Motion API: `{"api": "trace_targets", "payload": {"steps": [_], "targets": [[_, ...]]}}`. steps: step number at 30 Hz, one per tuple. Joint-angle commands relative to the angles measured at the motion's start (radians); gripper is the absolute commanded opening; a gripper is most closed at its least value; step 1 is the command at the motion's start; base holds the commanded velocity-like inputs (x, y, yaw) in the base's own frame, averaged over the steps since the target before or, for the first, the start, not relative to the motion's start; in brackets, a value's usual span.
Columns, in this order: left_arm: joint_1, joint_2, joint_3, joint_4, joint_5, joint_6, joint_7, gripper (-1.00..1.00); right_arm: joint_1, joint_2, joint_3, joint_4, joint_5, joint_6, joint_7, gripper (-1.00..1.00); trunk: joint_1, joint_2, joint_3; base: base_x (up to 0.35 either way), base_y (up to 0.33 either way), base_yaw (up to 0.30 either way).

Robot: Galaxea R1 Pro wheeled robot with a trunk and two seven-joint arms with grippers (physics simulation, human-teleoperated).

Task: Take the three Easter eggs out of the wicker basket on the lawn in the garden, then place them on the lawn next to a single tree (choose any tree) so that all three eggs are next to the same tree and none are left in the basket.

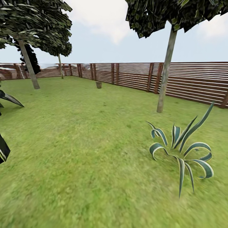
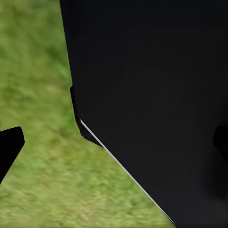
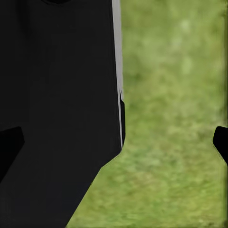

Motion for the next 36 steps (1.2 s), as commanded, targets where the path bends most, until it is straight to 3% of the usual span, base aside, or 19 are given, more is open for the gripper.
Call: {"api": "trace_targets", "payload": {"steps": [1,36], "targets": [[0.000,0.000,0.000,-0.002,-0.006,0.000,-0.003,1.00,0.000,0.000,0.001,0.002,-0.007,-0.006,0.000,1.00,0.001,0.000,0.000,0.339,0.000,0.130],[0.001,0.000,0.000,-0.002,-0.006,0.000,-0.003,1.00,0.000,0.003,0.002,0.002,-0.005,-0.005,0.000,1.00,0.001,0.000,0.000,0.339,0.000,0.202]]}}
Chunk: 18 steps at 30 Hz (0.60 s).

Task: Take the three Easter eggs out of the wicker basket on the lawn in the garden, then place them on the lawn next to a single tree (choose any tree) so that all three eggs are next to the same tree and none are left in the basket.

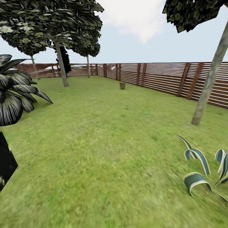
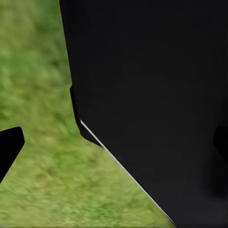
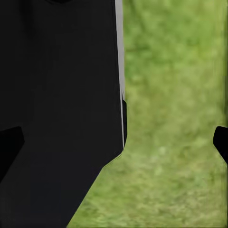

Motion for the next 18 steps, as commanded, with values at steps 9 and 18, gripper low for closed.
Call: {"api": "trace_targets", "payload": {"steps": [9,18], "targets": [[0.001,0.000,0.000,-0.002,-0.007,0.000,-0.003,1.00,0.000,0.000,0.001,0.002,-0.007,-0.006,0.000,1.00,0.001,0.000,0.000,0.339,0.000,0.075],[0.001,0.000,0.000,-0.001,-0.007,0.000,-0.003,1.00,0.000,-0.002,0.001,0.003,-0.007,-0.007,0.001,1.00,0.001,0.000,0.000,0.338,0.000,0.001]]}}
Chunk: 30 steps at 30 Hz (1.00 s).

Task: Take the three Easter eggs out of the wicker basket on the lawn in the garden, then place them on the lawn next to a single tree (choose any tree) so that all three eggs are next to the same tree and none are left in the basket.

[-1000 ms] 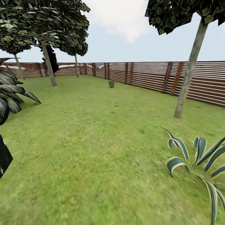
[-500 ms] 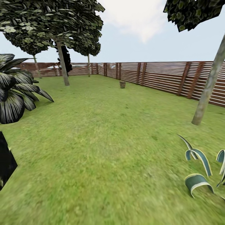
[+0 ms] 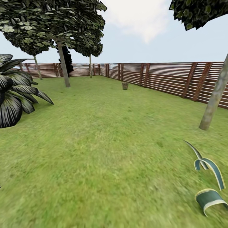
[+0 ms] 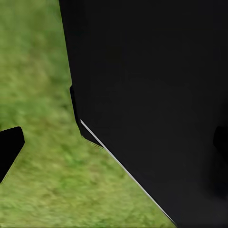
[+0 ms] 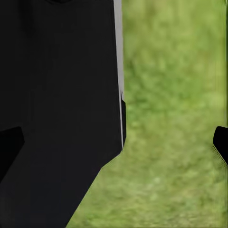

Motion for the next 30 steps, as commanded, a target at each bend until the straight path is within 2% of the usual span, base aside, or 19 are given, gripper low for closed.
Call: {"api": "trace_targets", "payload": {"steps": [1,25,30], "targets": [[0.001,0.000,0.000,-0.002,-0.006,0.000,-0.002,1.00,0.000,0.000,0.001,0.002,-0.007,-0.006,0.000,1.00,0.001,0.000,0.000,0.338,0.000,0.000],[0.001,0.000,0.000,-0.002,-0.005,0.000,-0.002,1.00,0.000,0.001,0.001,0.002,-0.007,-0.005,0.005,1.00,0.001,0.000,0.000,0.339,0.000,-0.002],[0.001,0.000,0.000,-0.003,-0.005,0.000,-0.003,1.00,0.000,0.003,0.001,0.002,-0.007,-0.005,0.006,1.00,0.001,0.000,0.000,0.338,0.000,-0.210]]}}
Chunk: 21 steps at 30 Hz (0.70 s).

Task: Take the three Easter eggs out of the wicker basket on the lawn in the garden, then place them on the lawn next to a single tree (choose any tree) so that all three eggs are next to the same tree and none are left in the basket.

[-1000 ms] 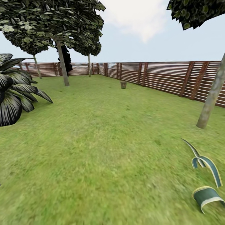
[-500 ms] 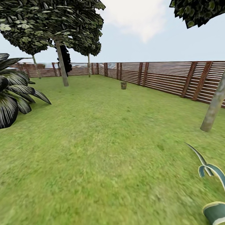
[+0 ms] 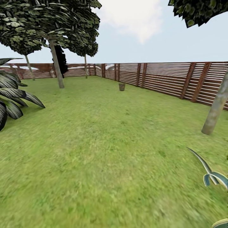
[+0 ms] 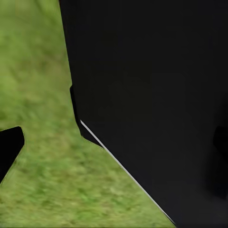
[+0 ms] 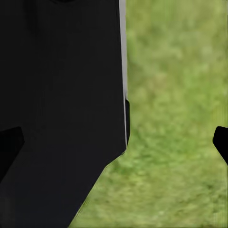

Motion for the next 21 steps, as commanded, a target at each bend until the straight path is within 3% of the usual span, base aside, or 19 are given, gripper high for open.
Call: {"api": "trace_targets", "payload": {"steps": [1,7,21], "targets": [[0.001,0.000,0.000,-0.002,-0.006,0.000,-0.003,1.00,-0.001,0.000,0.001,0.002,-0.007,-0.006,0.000,1.00,0.001,0.000,0.000,0.338,0.000,-0.276],[0.001,0.000,0.000,-0.003,-0.006,0.000,-0.003,1.00,-0.001,-0.001,0.001,0.002,-0.007,-0.006,-0.004,1.00,0.001,0.000,0.000,0.339,0.000,-0.190],[0.001,0.000,0.000,-0.002,-0.007,0.000,-0.003,1.00,-0.001,0.000,0.001,0.002,-0.007,-0.006,-0.006,1.00,0.001,0.000,0.000,0.339,0.000,-0.008]]}}
